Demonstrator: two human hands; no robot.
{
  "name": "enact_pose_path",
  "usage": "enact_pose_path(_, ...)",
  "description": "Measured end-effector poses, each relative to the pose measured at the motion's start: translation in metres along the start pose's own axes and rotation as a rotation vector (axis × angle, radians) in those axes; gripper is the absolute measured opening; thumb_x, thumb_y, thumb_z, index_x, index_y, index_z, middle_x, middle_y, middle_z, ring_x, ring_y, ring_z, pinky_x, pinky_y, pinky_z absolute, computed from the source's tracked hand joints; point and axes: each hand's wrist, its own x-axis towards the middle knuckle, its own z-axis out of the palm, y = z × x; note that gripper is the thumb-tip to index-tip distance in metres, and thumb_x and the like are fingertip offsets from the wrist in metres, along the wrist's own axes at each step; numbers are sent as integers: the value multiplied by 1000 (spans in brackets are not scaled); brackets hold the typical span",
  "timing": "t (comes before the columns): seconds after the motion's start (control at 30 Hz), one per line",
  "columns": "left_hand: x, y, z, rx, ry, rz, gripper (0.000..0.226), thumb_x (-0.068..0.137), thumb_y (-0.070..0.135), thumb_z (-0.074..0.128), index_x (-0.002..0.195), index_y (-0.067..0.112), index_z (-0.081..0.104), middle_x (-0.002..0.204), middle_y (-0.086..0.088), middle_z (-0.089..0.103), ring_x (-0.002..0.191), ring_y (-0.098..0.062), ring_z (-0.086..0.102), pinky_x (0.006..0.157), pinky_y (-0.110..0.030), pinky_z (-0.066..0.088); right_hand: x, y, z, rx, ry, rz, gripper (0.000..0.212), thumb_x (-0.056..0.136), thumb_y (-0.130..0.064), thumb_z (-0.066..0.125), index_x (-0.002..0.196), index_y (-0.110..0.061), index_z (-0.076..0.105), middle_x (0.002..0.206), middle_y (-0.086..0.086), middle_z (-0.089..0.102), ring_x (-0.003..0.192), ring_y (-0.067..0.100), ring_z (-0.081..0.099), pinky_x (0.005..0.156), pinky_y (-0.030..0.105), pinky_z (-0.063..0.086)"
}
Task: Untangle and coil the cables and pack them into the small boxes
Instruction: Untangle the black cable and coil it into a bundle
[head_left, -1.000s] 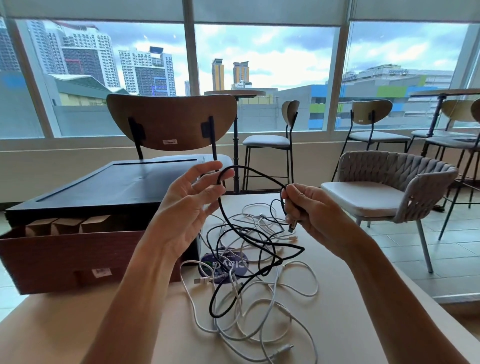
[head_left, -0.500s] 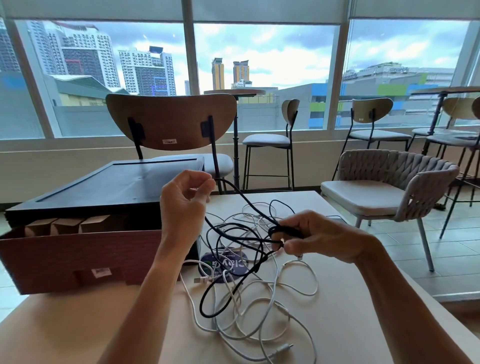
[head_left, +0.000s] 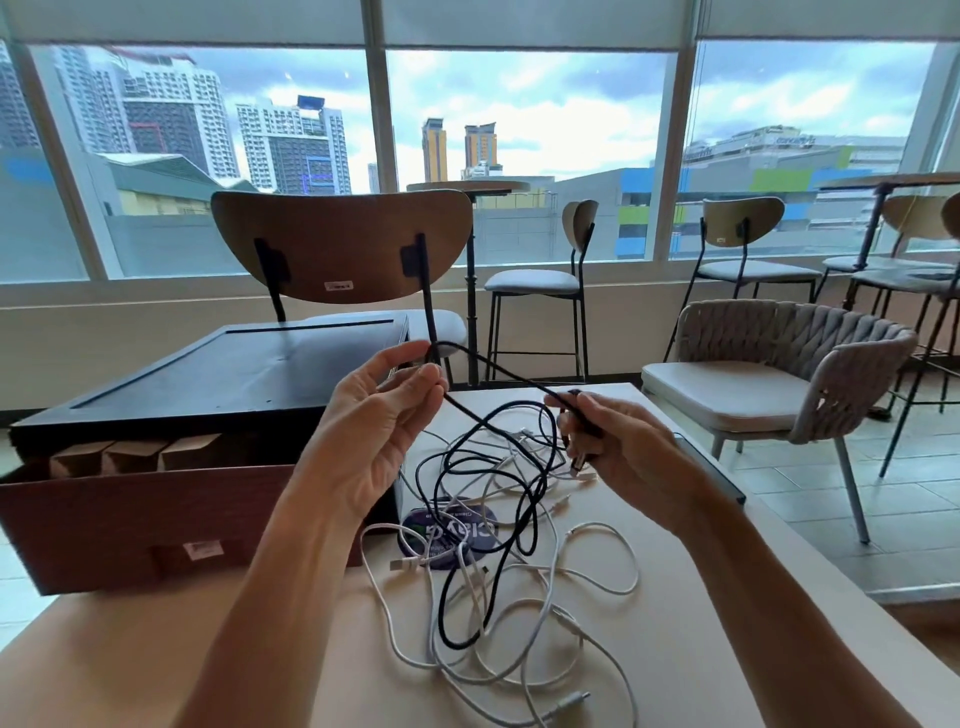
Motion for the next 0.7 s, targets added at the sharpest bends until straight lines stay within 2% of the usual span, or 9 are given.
enact_pose_path(0.07, -1, 0, 4, -96, -2, -19, 30, 80, -5, 62, 109, 2, 67, 82, -9, 69, 71, -12, 70, 63, -17, 58, 0, -6, 2, 44, 35, -32, 32, 101, -15, 43, 118, 5, 62, 79, 8, 60, 66, 11, 40, 61, 20, 38)
enact_pose_path(0.17, -3, -4, 13, -208, 1, -48, 24, 74, -4, 63, 97, -2, 69, 82, -8, 72, 69, -12, 71, 63, -18, 58, -2, -15, 11, -105, 41, -89, 29, 103, -11, 40, 116, 5, 61, 75, 5, 58, 66, 9, 42, 64, 22, 37)
enact_pose_path(0.33, -7, -12, 33, -309, -32, 8, 16, 75, -3, 65, 91, 1, 67, 79, -8, 70, 75, -16, 72, 67, -21, 60, -9, -31, 25, -538, -48, -202, 46, 90, -36, 64, 109, 5, 62, 74, -1, 54, 71, 9, 47, 65, 19, 43)
enact_pose_path(0.47, -13, -20, 42, -315, -67, 69, 16, 76, -1, 66, 92, 2, 66, 82, -9, 69, 79, -17, 71, 74, -24, 61, -12, -30, 31, -682, -65, -214, 25, 90, -26, 66, 96, -1, 69, 67, -1, 54, 64, 11, 47, 59, 20, 40)
enact_pose_path(0.57, -15, -26, 43, -297, -103, 106, 14, 78, -1, 65, 91, 2, 67, 83, -9, 67, 80, -17, 71, 75, -24, 60, -7, -23, 30, -684, -11, -231, 21, 91, -24, 67, 89, -3, 68, 63, -5, 50, 61, 9, 44, 57, 19, 38)
enact_pose_path(0.63, -15, -28, 41, -198, -132, 165, 12, 80, 2, 66, 90, 7, 67, 83, -7, 68, 81, -14, 70, 74, -23, 58, -6, -21, 27, -631, 40, -236, 25, 89, -28, 67, 92, -4, 69, 63, -7, 49, 61, 7, 43, 57, 18, 38)
enact_pose_path(0.7, -13, -28, 38, 171, -109, 317, 10, 83, 5, 69, 87, 14, 67, 83, -3, 69, 81, -11, 69, 71, -19, 54, -5, -19, 23, -497, 53, -208, 33, 90, -30, 62, 102, -1, 69, 65, -4, 50, 62, 8, 43, 58, 18, 38)
